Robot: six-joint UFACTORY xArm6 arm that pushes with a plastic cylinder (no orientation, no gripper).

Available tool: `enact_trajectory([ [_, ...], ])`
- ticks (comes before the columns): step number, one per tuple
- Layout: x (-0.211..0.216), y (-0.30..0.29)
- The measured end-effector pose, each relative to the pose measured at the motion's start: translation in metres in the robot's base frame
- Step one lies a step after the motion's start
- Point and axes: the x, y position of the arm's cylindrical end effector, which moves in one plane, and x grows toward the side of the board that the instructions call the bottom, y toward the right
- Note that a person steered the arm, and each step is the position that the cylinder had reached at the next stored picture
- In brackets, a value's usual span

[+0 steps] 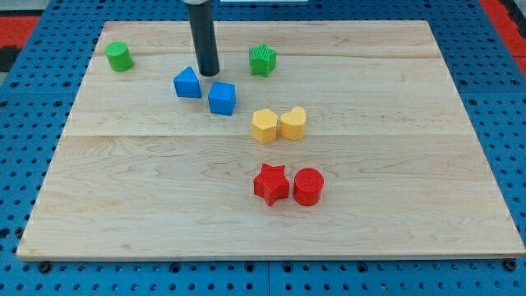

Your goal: Move the green circle slightly to the right

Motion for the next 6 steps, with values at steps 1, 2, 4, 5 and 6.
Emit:
enact_trajectory([
  [1, -0.001, -0.034],
  [2, 0.019, -0.060],
  [4, 0.031, -0.088],
  [5, 0.042, -0.184],
  [6, 0.010, -0.215],
])
